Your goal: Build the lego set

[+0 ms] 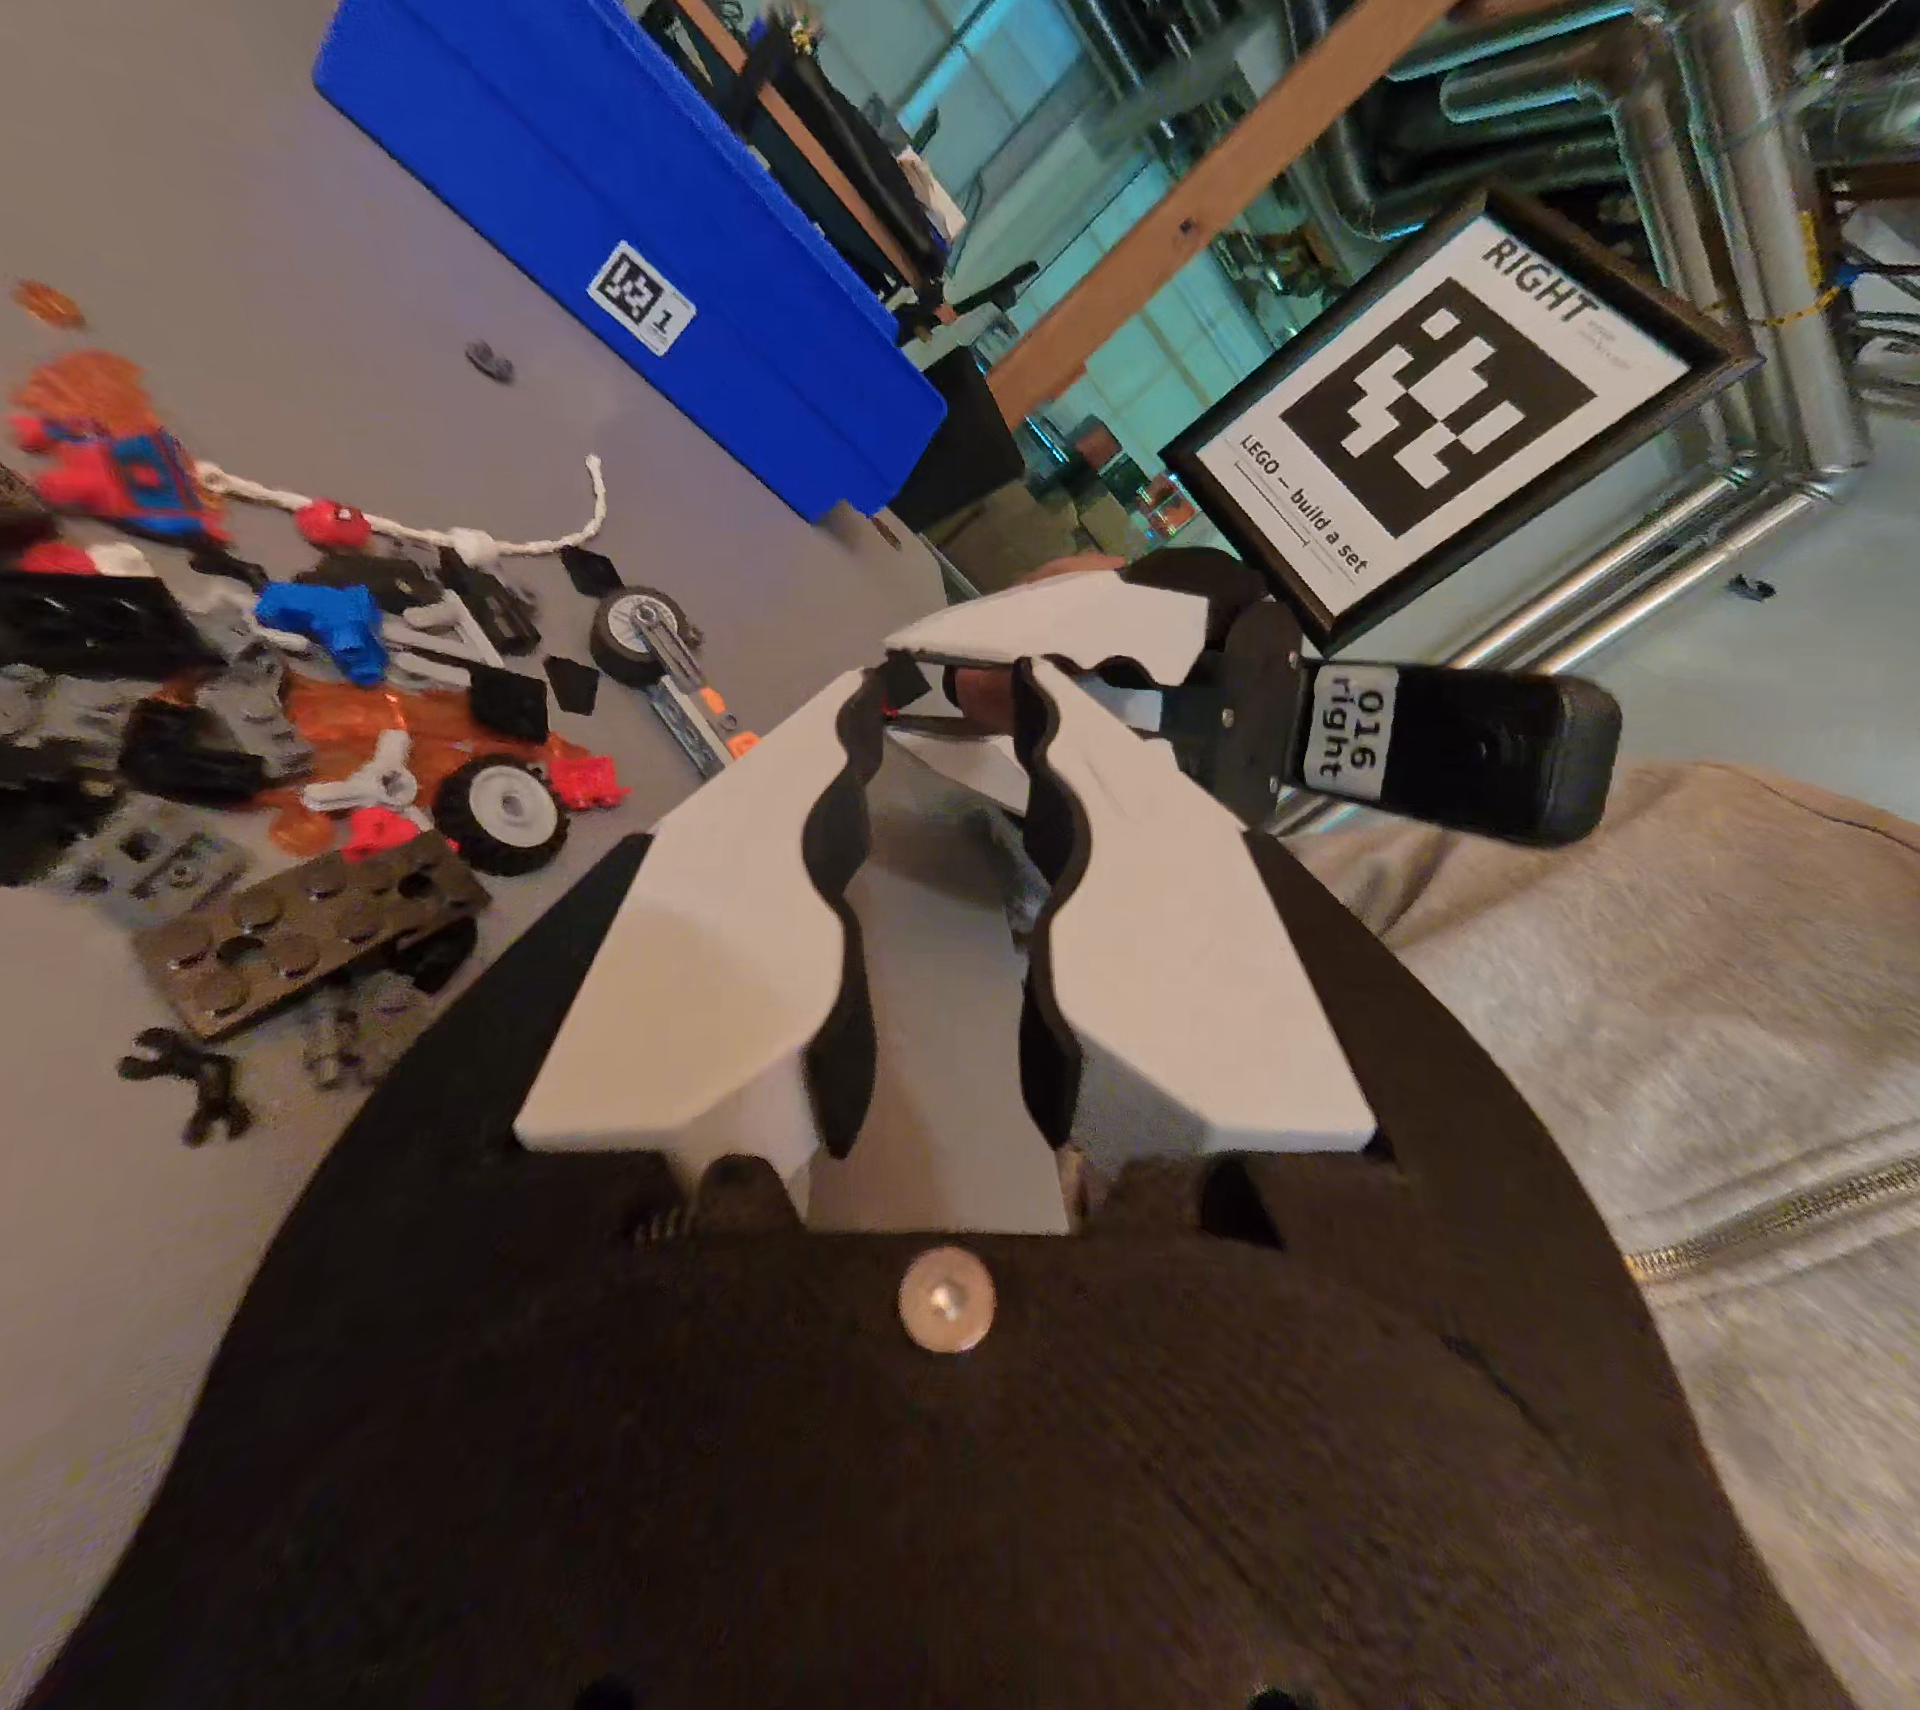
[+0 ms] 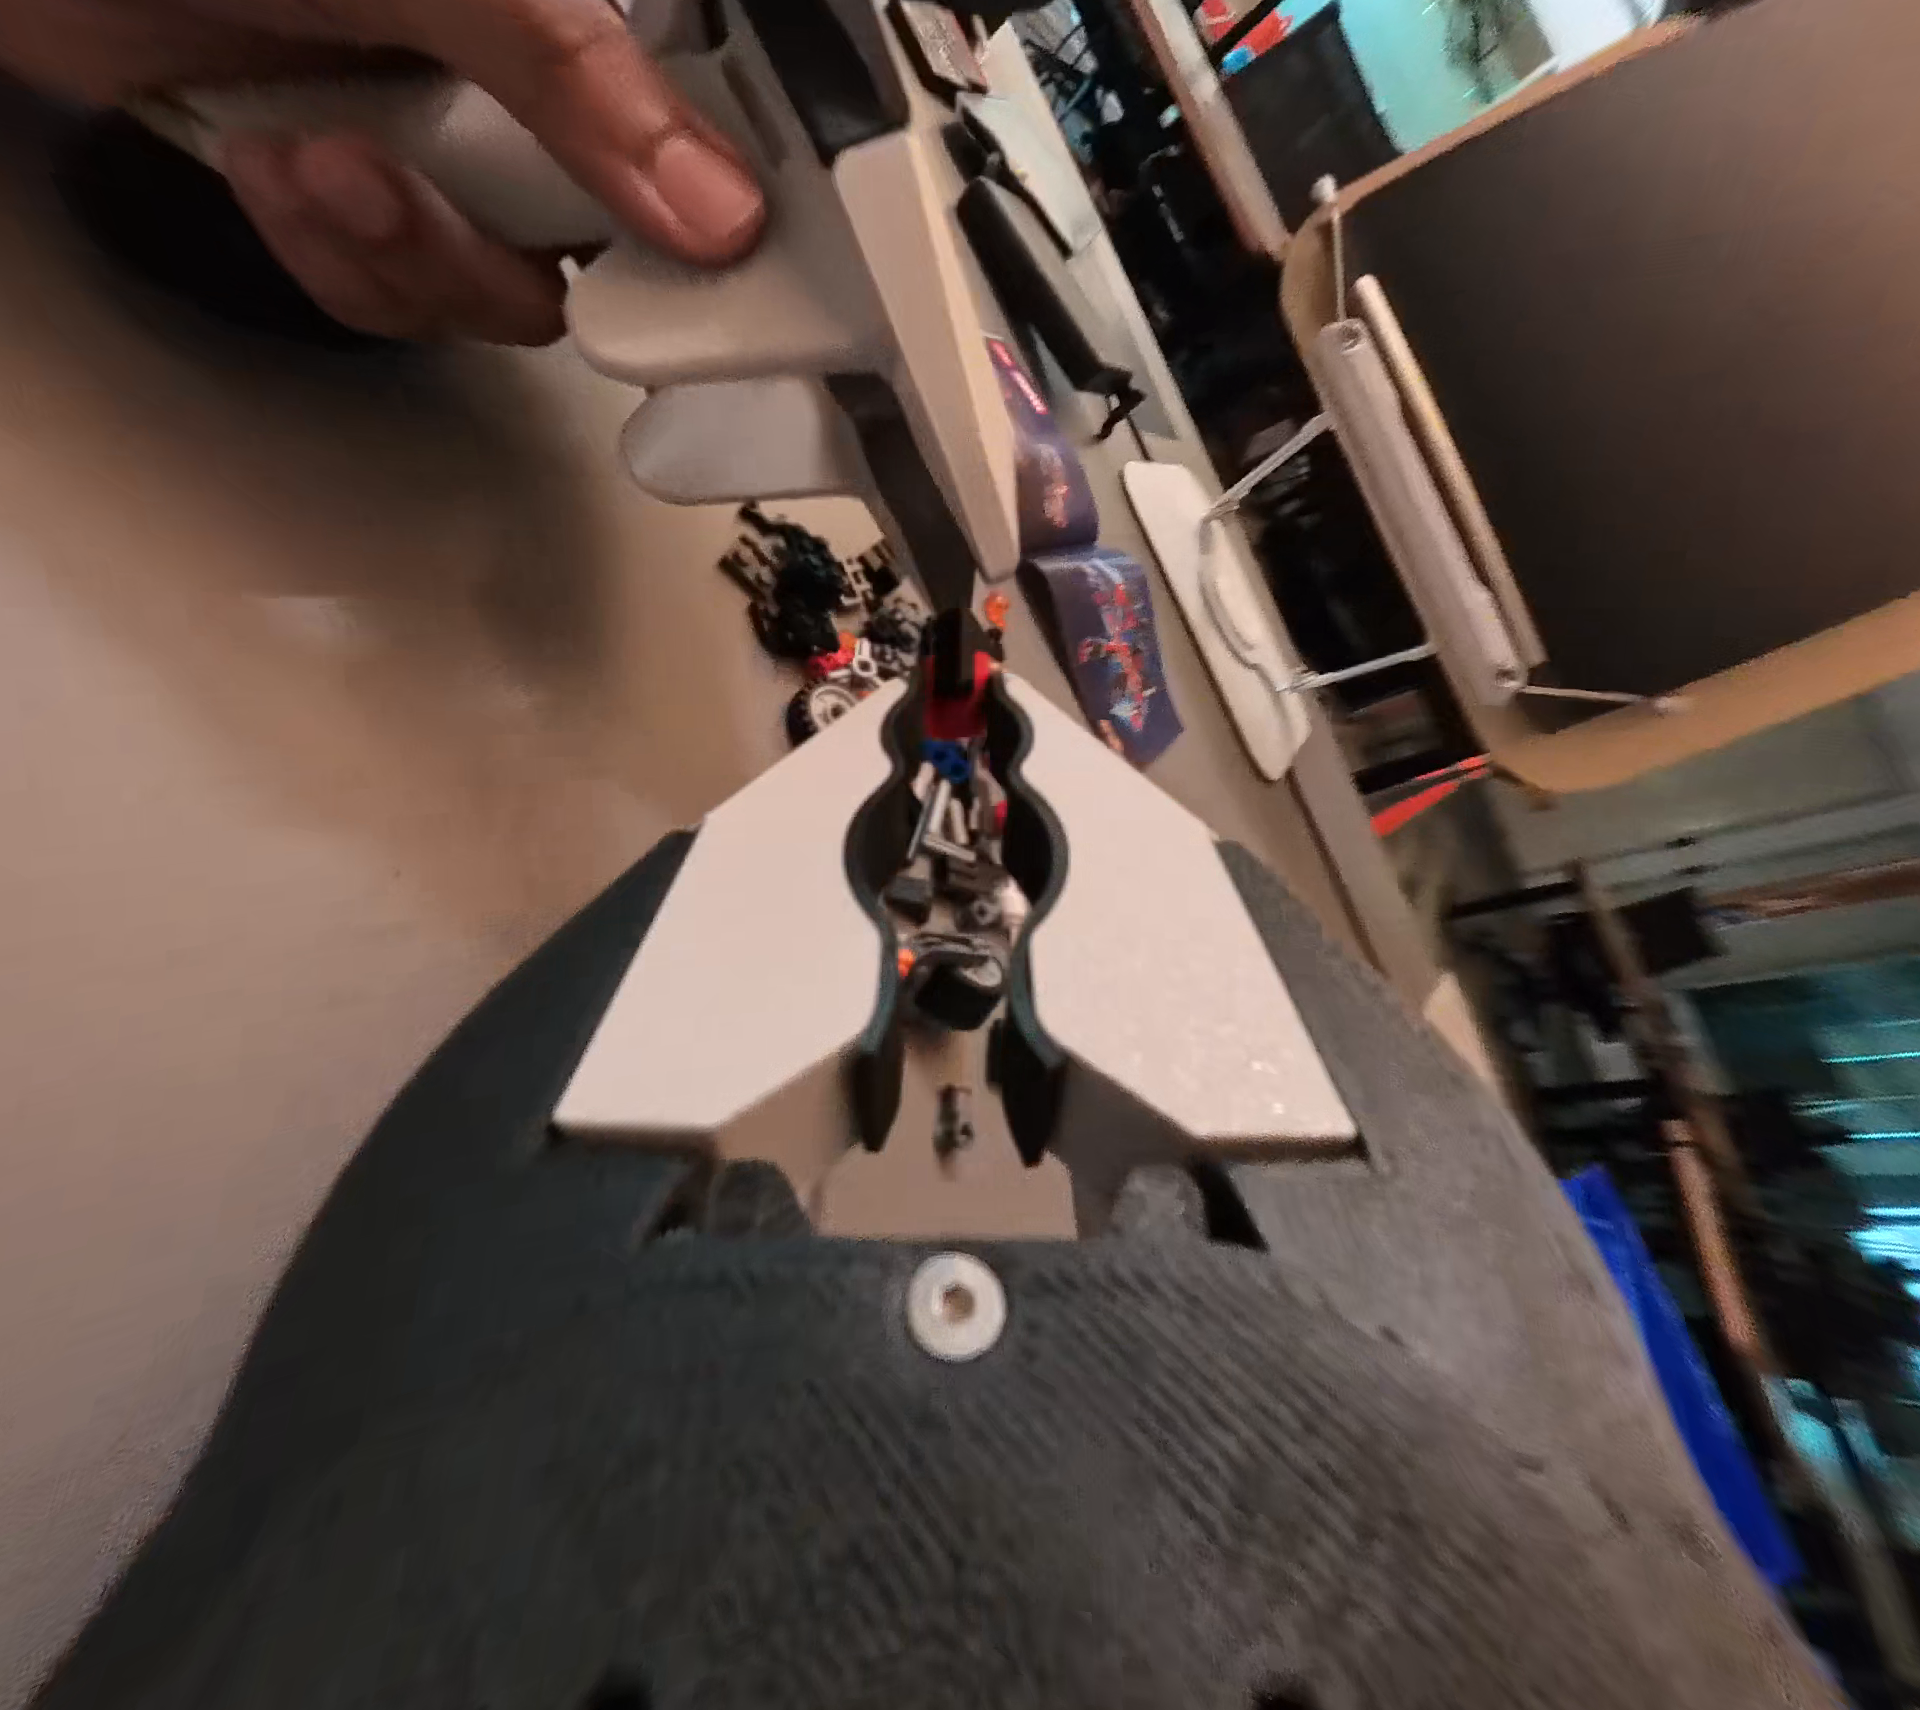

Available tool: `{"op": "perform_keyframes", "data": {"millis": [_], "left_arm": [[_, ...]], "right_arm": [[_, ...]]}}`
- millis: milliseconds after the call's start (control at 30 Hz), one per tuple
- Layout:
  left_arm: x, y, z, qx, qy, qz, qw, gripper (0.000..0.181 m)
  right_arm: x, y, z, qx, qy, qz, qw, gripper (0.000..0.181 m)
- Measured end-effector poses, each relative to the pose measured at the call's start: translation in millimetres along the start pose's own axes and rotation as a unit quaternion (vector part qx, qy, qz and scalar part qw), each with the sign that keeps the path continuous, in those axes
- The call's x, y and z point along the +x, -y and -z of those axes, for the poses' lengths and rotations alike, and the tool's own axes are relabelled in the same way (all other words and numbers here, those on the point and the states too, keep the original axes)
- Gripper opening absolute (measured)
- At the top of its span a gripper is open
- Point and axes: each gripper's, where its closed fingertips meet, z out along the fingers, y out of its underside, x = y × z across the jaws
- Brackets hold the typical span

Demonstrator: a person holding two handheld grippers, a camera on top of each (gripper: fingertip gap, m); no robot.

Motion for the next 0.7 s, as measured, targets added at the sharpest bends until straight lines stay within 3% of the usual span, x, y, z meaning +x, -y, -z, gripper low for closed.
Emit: {"op": "perform_keyframes", "data": {"millis": [33, 300, 467, 700], "left_arm": [[-1, -1, -2, -0.001, 0.003, 0.002, 1.000, 0.021], [4, -2, -2, -0.003, -0.024, 0.023, 0.999, 0.008], [8, -2, -2, 0.002, -0.057, 0.059, 0.997, 0.016], [3, -2, -1, 0.004, -0.047, 0.076, 0.996, 0.008]], "right_arm": [[-1, 2, 0, 0.001, -0.009, 0.018, 1.000, 0.010], [8, 11, 5, 0.028, -0.042, 0.016, 0.999, 0.010], [10, 11, 6, 0.018, -0.091, 0.112, 0.989, 0.010], [5, 13, 3, 0.000, -0.131, 0.209, 0.969, 0.010]]}}
